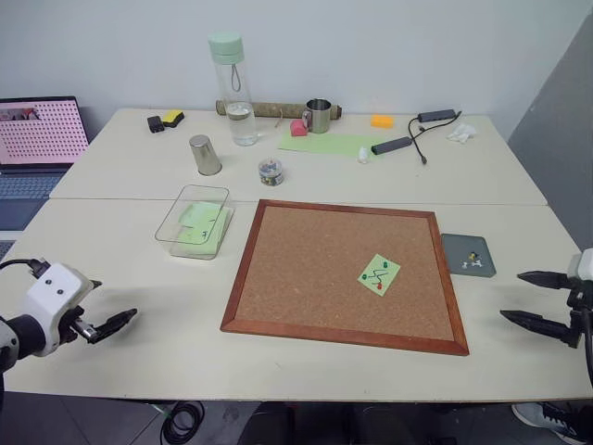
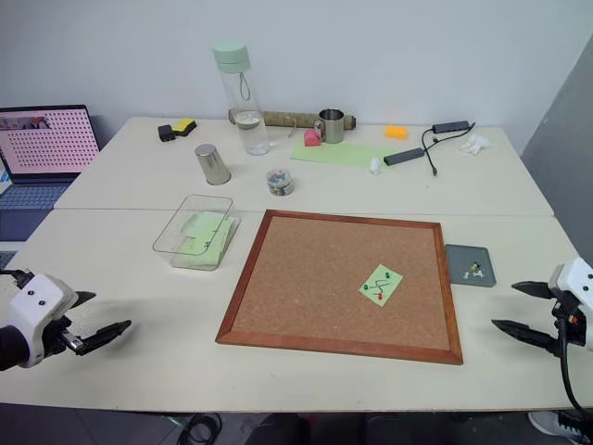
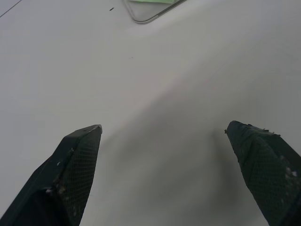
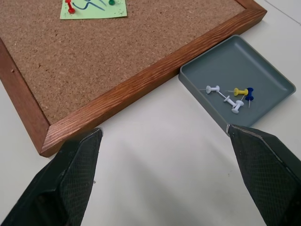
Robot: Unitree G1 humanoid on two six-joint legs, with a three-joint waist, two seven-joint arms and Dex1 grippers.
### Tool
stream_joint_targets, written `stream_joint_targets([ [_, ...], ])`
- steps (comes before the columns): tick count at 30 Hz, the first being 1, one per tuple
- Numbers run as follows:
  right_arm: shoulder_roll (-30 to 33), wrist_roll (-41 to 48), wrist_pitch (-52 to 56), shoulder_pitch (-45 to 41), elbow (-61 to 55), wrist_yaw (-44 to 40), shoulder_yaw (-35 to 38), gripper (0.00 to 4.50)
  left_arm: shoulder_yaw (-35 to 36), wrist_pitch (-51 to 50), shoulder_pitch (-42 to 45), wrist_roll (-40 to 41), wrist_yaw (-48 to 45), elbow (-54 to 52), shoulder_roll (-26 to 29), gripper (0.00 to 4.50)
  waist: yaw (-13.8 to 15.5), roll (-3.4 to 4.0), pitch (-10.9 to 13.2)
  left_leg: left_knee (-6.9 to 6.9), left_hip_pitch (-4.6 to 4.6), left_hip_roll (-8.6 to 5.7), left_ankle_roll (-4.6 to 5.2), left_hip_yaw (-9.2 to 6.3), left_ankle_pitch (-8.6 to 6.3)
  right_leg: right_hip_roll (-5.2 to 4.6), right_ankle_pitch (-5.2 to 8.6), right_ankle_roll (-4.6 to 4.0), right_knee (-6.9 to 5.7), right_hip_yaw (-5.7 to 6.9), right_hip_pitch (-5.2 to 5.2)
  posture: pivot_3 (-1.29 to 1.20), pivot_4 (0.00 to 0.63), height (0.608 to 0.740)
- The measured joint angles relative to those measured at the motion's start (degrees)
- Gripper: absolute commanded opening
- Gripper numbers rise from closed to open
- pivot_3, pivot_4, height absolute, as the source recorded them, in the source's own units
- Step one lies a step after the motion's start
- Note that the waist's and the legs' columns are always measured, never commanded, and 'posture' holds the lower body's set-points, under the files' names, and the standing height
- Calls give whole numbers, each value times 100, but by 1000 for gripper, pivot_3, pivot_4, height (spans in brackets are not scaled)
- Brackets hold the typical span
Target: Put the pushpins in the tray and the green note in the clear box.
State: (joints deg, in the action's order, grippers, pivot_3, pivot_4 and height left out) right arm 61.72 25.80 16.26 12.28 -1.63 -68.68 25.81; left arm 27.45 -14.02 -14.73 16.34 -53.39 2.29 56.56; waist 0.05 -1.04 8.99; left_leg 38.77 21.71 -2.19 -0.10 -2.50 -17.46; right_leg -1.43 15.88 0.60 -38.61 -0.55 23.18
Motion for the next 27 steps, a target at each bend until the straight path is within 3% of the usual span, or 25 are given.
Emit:
stream_joint_targets([
  [27,-234,-181,-65,-530,51,75,-121,4445,37,-213,-109,70,-123,-406,-190,4500,1,2,0,1,0,0,0,1,0,0,0,0,-2,0,0,0,150,740],
])
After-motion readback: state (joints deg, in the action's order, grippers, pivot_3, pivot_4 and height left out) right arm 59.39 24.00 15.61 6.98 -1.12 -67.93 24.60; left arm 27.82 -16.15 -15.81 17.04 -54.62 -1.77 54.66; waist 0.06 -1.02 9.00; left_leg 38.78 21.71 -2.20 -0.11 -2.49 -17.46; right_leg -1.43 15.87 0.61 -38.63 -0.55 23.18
